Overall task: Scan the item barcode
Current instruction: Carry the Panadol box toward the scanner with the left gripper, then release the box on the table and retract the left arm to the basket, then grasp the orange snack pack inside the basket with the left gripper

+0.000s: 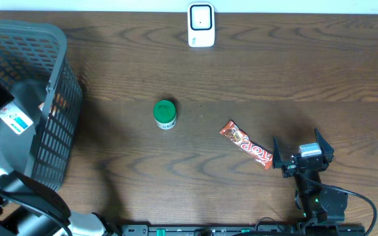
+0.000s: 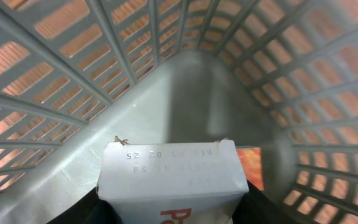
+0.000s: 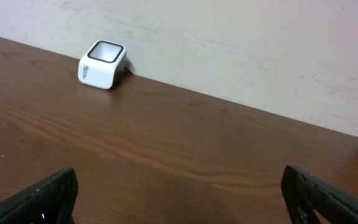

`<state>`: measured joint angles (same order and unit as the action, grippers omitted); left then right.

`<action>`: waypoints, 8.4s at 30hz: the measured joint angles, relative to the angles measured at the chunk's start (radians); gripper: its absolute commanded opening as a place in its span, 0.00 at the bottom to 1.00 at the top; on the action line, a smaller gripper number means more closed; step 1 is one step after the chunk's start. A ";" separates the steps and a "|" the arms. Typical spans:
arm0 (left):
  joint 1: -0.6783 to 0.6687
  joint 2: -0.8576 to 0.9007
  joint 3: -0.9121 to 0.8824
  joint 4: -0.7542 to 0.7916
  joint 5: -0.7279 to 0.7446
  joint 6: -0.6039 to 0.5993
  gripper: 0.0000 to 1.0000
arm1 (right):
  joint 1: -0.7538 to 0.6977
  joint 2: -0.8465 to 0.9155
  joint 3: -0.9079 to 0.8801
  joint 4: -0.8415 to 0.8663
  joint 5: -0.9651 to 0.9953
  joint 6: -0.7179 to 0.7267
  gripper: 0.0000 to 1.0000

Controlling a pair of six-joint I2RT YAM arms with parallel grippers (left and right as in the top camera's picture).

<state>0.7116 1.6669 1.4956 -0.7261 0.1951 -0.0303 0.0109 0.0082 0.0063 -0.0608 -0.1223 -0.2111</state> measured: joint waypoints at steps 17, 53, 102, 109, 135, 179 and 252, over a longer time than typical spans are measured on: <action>-0.297 -0.459 0.000 0.021 0.169 -0.041 0.49 | 0.000 0.000 0.000 0.000 0.000 0.000 0.99; -1.370 0.348 0.000 -0.108 0.039 -0.319 0.49 | 0.000 0.000 0.000 0.000 0.000 0.000 0.99; -1.383 0.045 0.002 -0.447 -0.406 -0.647 0.99 | 0.000 0.000 0.000 0.000 0.000 0.000 0.99; -1.288 -0.214 0.065 -0.398 -0.480 -0.486 0.99 | 0.000 0.000 0.000 0.000 0.000 0.000 0.99; -0.029 -0.012 0.243 -0.338 -0.078 -0.366 0.98 | 0.000 0.000 0.000 0.000 0.000 0.000 0.99; -0.257 0.504 0.227 -0.275 -0.142 -0.362 0.98 | 0.000 0.000 0.000 0.000 0.000 0.000 0.99; -0.210 -0.246 0.247 -0.429 -0.126 -0.385 0.60 | 0.000 0.000 0.000 0.000 0.000 0.000 0.99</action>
<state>0.5014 1.4208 1.7424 -1.1553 0.0689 -0.4149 0.0109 0.0082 0.0063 -0.0608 -0.1223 -0.2108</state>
